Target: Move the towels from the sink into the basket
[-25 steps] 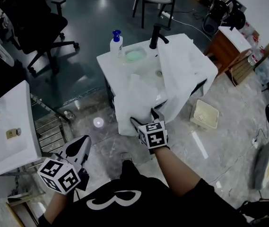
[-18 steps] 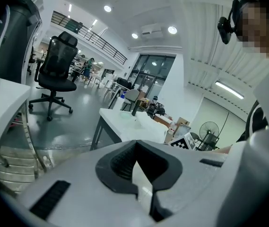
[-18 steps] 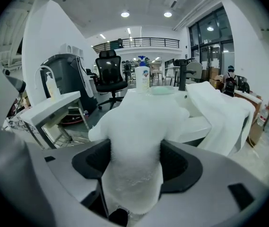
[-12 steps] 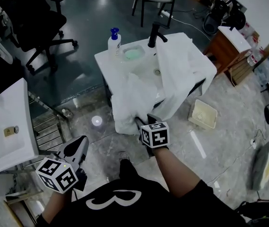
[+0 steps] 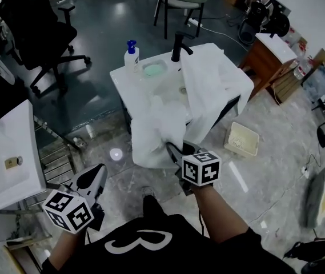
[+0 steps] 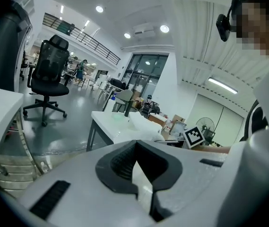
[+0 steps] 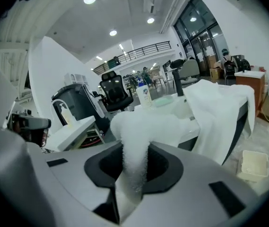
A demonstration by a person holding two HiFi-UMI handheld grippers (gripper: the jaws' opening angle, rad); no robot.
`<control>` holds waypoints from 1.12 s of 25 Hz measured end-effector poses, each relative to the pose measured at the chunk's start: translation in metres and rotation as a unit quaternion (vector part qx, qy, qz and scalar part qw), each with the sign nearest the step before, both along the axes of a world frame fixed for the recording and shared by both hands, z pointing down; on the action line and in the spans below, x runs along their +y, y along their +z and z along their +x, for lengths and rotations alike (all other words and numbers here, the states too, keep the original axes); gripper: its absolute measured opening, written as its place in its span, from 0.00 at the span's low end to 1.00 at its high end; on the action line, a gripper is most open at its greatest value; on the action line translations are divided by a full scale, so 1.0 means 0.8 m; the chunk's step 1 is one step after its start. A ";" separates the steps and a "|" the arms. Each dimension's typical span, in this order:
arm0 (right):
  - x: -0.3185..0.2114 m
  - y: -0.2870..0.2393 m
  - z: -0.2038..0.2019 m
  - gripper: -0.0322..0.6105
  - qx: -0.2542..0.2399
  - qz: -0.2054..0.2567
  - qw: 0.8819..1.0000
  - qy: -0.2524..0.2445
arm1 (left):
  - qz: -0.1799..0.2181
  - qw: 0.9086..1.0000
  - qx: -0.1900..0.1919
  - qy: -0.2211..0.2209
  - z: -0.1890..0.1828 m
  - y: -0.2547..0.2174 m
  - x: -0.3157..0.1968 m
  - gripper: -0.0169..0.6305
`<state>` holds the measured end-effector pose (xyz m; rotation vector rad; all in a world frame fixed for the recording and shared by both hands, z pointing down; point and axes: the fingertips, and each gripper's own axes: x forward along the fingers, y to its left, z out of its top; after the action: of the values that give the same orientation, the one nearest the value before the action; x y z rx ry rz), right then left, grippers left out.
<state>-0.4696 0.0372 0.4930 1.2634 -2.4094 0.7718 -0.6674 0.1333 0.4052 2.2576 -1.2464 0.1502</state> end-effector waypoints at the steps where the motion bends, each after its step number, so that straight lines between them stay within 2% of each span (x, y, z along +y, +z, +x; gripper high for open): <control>1: 0.007 -0.014 0.004 0.19 -0.008 0.007 1.000 0.002 | 0.003 1.000 0.001 0.003 0.003 -0.004 0.004 0.03; 8: 0.068 -0.116 0.033 0.19 -0.036 0.083 0.996 0.015 | 0.033 0.998 0.017 0.041 0.041 -0.029 0.033 0.03; 13: 0.116 -0.161 0.072 0.19 -0.042 0.115 0.992 0.040 | 0.042 0.995 0.032 0.084 0.086 -0.034 0.051 0.03; 21: 0.138 -0.144 0.167 0.19 -0.030 0.102 0.991 0.083 | 0.037 0.991 0.020 0.130 0.167 -0.031 0.045 0.03; 25: 0.130 -0.133 0.234 0.19 -0.025 0.096 0.990 0.097 | 0.028 0.989 0.014 0.148 0.235 -0.028 0.014 0.03; 28: 0.120 -0.126 0.300 0.19 -0.045 0.084 0.989 0.109 | 0.024 0.986 0.012 0.162 0.302 -0.025 -0.015 0.03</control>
<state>-0.2296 0.1334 0.3921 1.6119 -2.4783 0.7090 -0.4255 0.1214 0.3851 2.4823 -0.8713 0.2130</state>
